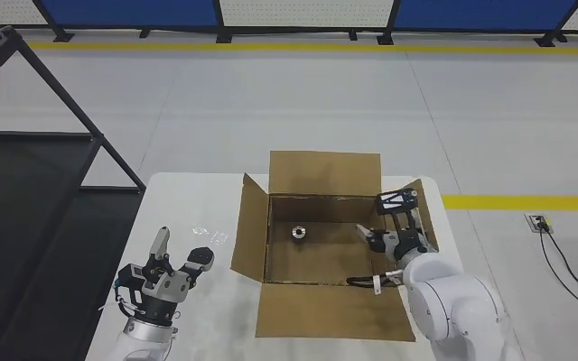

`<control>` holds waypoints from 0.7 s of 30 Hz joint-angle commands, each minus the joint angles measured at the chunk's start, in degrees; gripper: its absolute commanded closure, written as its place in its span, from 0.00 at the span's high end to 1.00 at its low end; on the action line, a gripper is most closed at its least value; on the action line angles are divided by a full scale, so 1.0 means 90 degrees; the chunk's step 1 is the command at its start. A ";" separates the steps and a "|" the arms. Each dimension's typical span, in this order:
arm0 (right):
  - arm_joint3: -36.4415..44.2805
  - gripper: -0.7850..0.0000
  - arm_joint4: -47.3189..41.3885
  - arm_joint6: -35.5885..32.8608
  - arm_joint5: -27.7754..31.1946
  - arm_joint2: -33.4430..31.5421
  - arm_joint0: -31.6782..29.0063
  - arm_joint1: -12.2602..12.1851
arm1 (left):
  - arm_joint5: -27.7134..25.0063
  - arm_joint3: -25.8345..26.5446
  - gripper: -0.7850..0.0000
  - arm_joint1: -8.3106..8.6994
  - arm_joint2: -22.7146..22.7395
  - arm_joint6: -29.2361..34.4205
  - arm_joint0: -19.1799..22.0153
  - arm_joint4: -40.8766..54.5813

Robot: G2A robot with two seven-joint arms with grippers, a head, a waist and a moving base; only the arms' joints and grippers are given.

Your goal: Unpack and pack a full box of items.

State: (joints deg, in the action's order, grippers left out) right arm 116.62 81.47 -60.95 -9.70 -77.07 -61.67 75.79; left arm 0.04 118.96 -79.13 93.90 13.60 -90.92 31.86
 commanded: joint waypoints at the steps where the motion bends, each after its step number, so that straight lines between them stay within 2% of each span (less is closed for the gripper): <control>1: -0.0069 1.00 -0.0279 0.0219 -0.0038 -0.0348 -0.0140 -0.0013 | 0.0000 0.0000 1.00 0.0000 0.0000 0.0000 0.0000 0.0000; 7: 0.0010 1.00 -0.1088 0.0801 0.0233 -0.1202 -0.0675 -0.0064 | 0.0000 0.0000 1.00 0.0000 0.0000 0.0000 0.0000 0.0000; 15: 0.0248 1.00 -0.1919 0.1869 0.0861 -0.1708 -0.1268 -0.0101 | -0.0009 0.0012 1.00 0.0002 -0.0006 -0.0006 -0.0003 -0.0043; 17: 0.0300 1.00 -0.2136 0.2176 0.1059 -0.1815 -0.1392 -0.0110 | -0.0148 0.0130 1.00 0.0017 -0.0053 0.0054 -0.0060 -0.0432; 21: 0.0274 1.00 -0.2585 0.2726 0.1624 -0.2041 -0.1585 -0.0138 | -0.0834 0.0280 1.00 0.0019 -0.0279 -0.0147 -0.0220 -0.1427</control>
State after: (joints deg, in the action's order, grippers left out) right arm 119.25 58.95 -37.53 3.72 -94.95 -75.63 74.63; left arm -5.43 121.34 -78.92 92.22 12.93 -92.51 21.87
